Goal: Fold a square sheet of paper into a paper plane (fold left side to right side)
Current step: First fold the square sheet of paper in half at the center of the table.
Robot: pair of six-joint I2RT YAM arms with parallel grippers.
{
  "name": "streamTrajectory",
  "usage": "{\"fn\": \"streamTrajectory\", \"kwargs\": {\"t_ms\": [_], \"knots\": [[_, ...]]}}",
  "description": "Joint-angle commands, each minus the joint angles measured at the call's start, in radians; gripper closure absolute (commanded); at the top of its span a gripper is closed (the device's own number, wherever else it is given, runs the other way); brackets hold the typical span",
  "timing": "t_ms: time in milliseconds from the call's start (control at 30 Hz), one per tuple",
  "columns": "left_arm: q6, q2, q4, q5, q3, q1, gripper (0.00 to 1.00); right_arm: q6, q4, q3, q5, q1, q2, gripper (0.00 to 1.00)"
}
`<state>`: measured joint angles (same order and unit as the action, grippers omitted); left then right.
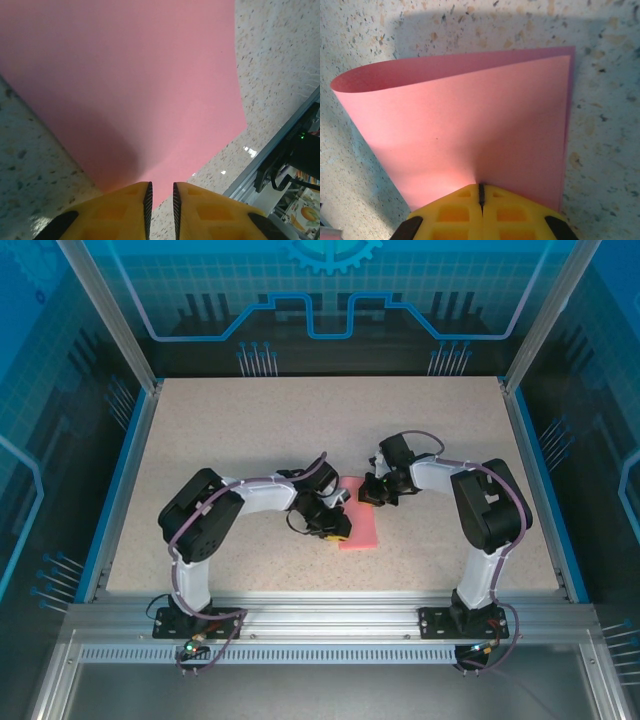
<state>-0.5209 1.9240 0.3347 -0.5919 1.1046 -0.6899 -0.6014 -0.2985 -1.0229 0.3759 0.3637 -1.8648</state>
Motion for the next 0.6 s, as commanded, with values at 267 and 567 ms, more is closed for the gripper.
{"fn": "streamTrajectory", "kwargs": {"t_ms": [267, 567], "knots": [[0.031, 0.018, 0.068, -0.040, -0.007, -0.014, 0.78, 0.006, -0.090, 0.024, -0.097, -0.012, -0.057, 1.00], [0.021, -0.030, 0.073, -0.044, -0.077, -0.016, 0.78, 0.009, -0.097, 0.022, -0.105, -0.012, -0.056, 1.00]]}}
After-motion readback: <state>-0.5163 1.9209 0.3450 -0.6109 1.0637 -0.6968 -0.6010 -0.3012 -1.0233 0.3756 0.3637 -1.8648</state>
